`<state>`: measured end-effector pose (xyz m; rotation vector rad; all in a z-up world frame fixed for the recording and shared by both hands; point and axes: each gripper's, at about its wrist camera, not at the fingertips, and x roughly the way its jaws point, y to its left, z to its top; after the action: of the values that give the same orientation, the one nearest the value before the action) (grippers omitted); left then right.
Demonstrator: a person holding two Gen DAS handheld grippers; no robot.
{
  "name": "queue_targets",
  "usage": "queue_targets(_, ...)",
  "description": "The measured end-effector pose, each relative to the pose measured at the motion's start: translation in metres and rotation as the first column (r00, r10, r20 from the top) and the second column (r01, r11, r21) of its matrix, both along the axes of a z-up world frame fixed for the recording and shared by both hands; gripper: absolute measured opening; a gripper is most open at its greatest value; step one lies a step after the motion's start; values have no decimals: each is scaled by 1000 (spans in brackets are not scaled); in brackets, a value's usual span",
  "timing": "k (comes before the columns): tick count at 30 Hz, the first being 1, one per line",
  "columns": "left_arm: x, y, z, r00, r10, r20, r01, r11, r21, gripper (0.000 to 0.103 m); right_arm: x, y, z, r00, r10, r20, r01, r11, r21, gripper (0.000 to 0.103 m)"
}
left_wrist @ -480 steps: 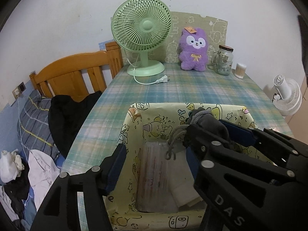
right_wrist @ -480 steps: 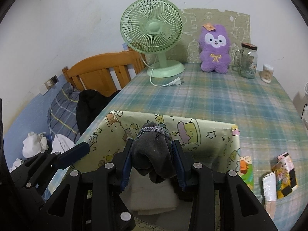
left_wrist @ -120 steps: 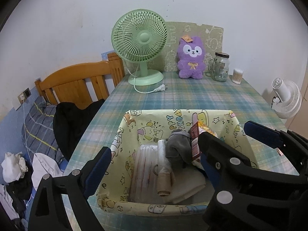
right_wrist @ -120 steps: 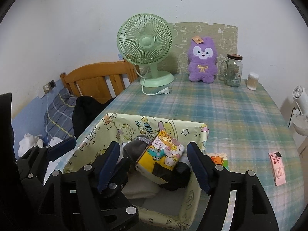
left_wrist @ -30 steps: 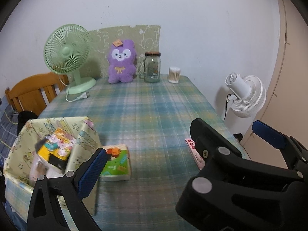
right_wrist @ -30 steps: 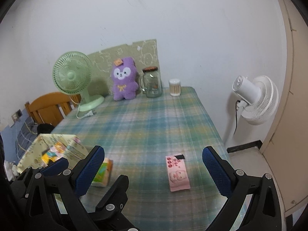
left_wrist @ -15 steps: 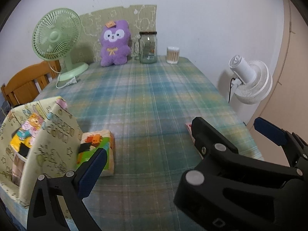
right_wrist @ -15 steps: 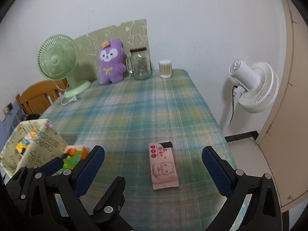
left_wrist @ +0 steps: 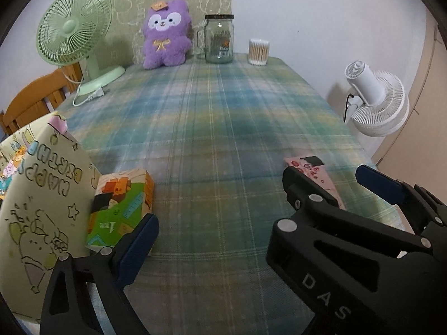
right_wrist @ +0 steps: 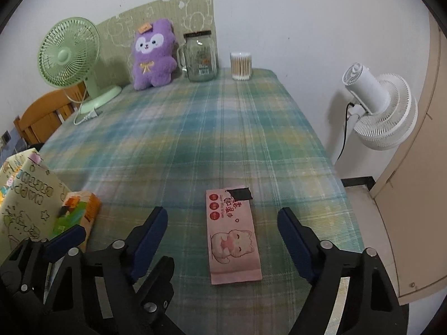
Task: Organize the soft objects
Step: 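Move the right tool to the pink packet and grasp it, then grasp the green tissue pack with the left tool while the right tool holds the pink packet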
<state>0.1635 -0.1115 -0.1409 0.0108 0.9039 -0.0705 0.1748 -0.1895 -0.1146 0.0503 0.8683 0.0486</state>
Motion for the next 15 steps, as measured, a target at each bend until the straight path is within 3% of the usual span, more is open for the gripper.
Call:
queue_targets(4, 3, 0, -6, 1000, 8, -20, -7, 1000, 9, 97, 4, 1, -7, 999, -4, -38, 4, 1000, -11, 75)
queue_targets(8, 5, -2, -10, 999, 10, -30, -9, 999, 33, 97, 7, -2, -19, 995, -2, -96, 4, 1000, 21, 62)
queue_targets(13, 4, -6, -14, 1000, 5, -27, -4, 998, 58, 97, 4, -1, -20, 996, 0, -84, 0, 1000, -10, 43)
queue_targets(15, 2, -6, -12, 1000, 0, -23, 1, 999, 53, 97, 2, -3, -19, 996, -8, -85, 9, 1000, 17, 43)
